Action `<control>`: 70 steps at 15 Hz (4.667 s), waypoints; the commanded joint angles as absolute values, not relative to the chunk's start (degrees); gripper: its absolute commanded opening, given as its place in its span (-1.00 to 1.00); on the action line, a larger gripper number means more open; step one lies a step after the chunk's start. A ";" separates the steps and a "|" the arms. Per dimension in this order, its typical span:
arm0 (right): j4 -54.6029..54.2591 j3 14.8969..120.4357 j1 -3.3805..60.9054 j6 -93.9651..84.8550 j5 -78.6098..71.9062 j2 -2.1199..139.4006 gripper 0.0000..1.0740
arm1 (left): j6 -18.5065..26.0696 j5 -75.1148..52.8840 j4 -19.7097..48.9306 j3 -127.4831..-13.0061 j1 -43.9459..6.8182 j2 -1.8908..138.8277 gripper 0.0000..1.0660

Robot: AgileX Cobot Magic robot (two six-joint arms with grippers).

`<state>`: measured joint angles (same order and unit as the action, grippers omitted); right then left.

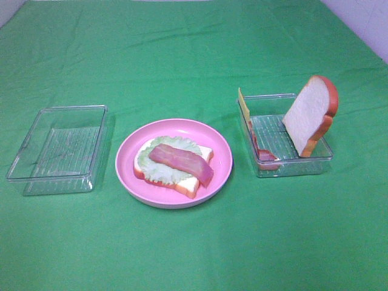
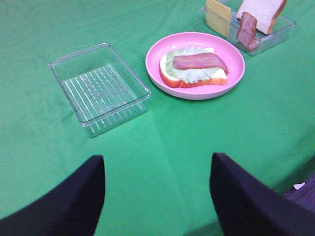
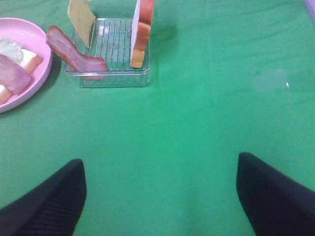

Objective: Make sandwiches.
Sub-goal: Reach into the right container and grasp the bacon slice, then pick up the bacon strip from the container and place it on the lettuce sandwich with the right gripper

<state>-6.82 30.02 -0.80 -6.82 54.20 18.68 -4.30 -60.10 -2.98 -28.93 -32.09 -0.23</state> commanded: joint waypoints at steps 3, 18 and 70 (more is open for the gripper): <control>-16.50 31.40 -0.92 -11.06 45.66 35.52 0.46 | 0.74 -59.87 1.20 -28.59 -32.14 -1.60 0.13; -19.94 69.84 7.05 -12.15 56.32 88.98 0.32 | 0.00 -59.82 0.57 -28.59 -32.14 -1.55 0.13; -13.12 91.79 25.10 0.97 69.27 103.13 -1.00 | 0.00 -59.82 0.57 -28.59 -32.14 -1.55 0.13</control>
<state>-11.80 91.44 25.21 2.64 68.70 103.42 0.00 -60.22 0.00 -28.93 -32.09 -0.29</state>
